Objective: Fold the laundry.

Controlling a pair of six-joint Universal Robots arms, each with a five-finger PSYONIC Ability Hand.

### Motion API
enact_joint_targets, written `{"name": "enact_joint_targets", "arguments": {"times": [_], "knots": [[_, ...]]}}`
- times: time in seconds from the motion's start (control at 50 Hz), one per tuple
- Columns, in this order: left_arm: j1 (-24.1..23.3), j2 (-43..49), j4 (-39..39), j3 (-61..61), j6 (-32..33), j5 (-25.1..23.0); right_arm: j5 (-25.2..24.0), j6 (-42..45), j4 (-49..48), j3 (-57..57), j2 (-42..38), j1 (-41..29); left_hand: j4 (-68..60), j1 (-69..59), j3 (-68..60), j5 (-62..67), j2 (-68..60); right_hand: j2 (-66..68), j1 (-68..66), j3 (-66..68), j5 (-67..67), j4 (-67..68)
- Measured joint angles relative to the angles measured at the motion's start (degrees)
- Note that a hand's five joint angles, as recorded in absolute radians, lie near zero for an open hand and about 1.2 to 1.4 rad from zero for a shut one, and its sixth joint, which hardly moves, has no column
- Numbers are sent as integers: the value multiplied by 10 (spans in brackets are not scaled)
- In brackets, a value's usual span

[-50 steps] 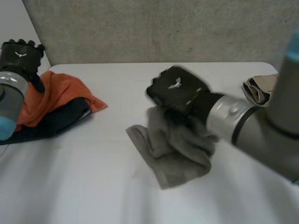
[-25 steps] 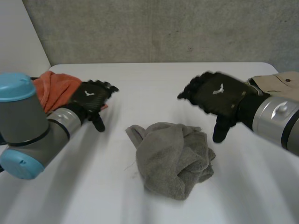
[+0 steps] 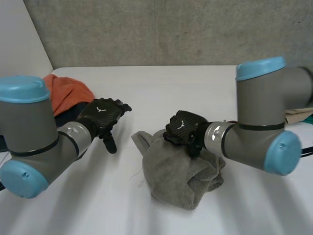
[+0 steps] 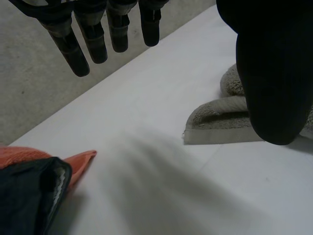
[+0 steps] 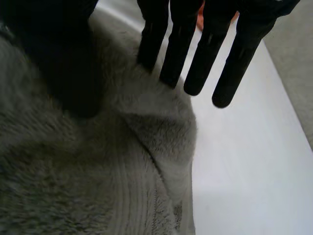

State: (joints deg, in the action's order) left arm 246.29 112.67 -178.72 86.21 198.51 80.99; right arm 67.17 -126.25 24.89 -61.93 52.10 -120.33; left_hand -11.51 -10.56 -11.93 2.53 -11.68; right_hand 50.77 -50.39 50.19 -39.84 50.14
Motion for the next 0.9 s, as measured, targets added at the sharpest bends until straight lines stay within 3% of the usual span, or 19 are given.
{"name": "enact_joint_targets", "arguments": {"times": [0.06, 0.16, 0.48, 0.68, 0.74, 0.76, 0.78, 0.8, 0.84, 0.9], "knots": [[6, -11, -12, 17, -3, 0, 8, 7, -15, 17, -23, -1, 0, 0, 0, 0, 0, 158, -121, 157, -154, 160], [15, -11, -33, 26, -9, -2, 9, -5, -35, 30, -16, -2, 0, 0, 0, 0, 0, 167, -121, 176, -169, 182], [-17, 112, -17, -103, -71, -59, -84, -75, -62, -38, 284, 6, 0, 0, 0, 0, 0, 167, -121, 178, -173, 184], [-71, 187, 62, -176, -78, -102, -100, -125, -105, -42, 362, 42, -9, -13, -8, 7, -10, 167, -121, 178, -173, 184], [-82, 199, 71, -195, -77, -100, -102, -146, -119, -41, 368, 57, -227, -275, -232, 216, -237, 167, -121, 178, -173, 184], [-85, 203, 72, -204, -77, -95, -102, -152, -123, -41, 369, 61, -253, -306, -245, 242, -263, 167, -121, 178, -173, 184], [-87, 206, 73, -215, -77, -87, -102, -162, -130, -40, 370, 68, -394, -468, -385, 379, -405, 167, -121, 178, -173, 184], [-88, 207, 73, -222, -77, -79, -102, -167, -135, -39, 369, 72, -490, -552, -480, 473, -496, 167, -121, 178, -173, 184], [-87, 208, 71, -249, -77, -43, -100, -181, -149, -38, 365, 85, -562, -568, -554, 531, -560, 167, -121, 178, -173, 184], [-77, 196, 62, -282, -73, 13, -94, -189, -171, -36, 352, 100, -569, -568, -561, 531, -566, 167, -121, 178, -173, 184]]}}
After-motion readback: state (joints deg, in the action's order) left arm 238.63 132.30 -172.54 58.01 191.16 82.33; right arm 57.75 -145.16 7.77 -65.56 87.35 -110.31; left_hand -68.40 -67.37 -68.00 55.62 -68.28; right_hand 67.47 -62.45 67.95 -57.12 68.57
